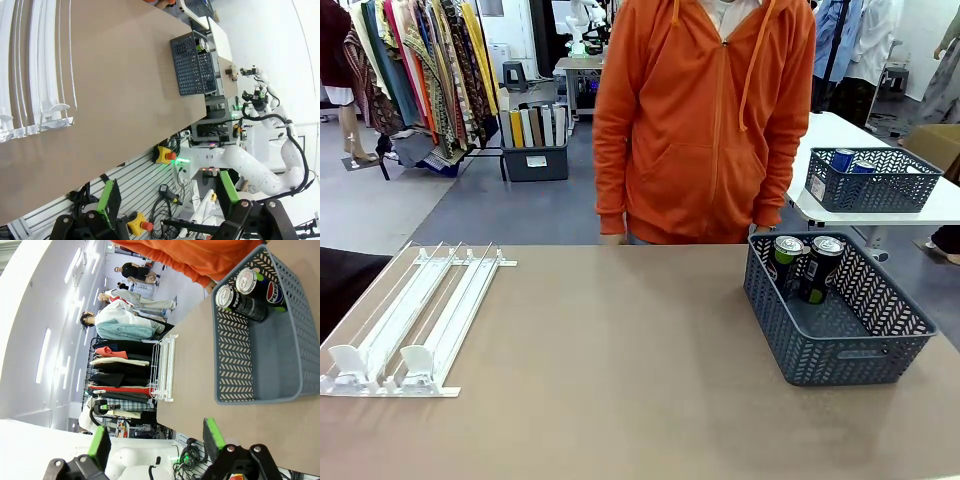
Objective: Retrieve and store the cans from the dispenser.
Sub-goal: Pick up one can from the Automatic Can Dispenser and place it in the middle of the table.
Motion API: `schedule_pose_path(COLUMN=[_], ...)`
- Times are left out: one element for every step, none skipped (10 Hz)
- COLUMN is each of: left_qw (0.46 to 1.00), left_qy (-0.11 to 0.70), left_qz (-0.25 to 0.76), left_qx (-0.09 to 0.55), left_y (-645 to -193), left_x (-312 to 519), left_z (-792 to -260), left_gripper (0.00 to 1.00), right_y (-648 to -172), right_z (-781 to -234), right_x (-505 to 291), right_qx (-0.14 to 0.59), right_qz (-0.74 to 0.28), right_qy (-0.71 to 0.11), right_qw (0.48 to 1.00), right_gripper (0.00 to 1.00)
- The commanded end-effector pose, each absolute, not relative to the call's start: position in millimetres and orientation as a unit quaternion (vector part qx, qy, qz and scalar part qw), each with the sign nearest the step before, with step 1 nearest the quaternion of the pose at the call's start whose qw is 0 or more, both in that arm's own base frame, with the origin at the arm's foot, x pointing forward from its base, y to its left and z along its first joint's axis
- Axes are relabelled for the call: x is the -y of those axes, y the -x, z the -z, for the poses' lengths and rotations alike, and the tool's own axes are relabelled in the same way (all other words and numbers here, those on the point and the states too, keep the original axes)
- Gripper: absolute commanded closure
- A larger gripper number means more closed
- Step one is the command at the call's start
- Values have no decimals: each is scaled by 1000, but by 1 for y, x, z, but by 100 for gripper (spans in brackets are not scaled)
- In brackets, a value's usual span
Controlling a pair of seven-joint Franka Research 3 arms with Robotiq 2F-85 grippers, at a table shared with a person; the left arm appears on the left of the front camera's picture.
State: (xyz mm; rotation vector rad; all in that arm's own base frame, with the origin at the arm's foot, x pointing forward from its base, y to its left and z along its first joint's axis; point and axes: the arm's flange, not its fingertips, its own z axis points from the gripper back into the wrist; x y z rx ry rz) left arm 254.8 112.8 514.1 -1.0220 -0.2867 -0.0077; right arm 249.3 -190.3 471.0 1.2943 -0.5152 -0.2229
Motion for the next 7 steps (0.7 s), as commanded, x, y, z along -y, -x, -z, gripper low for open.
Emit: schedule_pose_path(left_qw=[857, 857, 857, 857, 857, 857, 857], left_qy=[495, 495, 495, 495, 495, 495, 495], left_qz=[12, 12, 12, 12, 12, 12, 12], left_qx=[143, 143, 143, 143, 143, 143, 143], left_y=[-256, -256, -256, -256, -256, -256, -256], left_x=[-112, -112, -112, -112, -112, -112, -112], left_z=[-515, -515, -515, -515, -515, -515, -515], left_gripper=[0, 0, 0, 0, 0, 0, 0], right_y=[-252, -252, -252, -252, -252, -252, -252], right_z=[-475, -475, -475, -475, -475, -475, -475], right_x=[189, 189, 189, 189, 189, 189, 189], right_qx=[247, 247, 247, 247, 247, 247, 247], right_qz=[100, 100, 100, 100, 100, 100, 100], right_qy=[-603, -603, -603, -603, -603, -603, -603], right_qw=[752, 752, 752, 752, 752, 752, 752], right_gripper=[0, 0, 0, 0, 0, 0, 0])
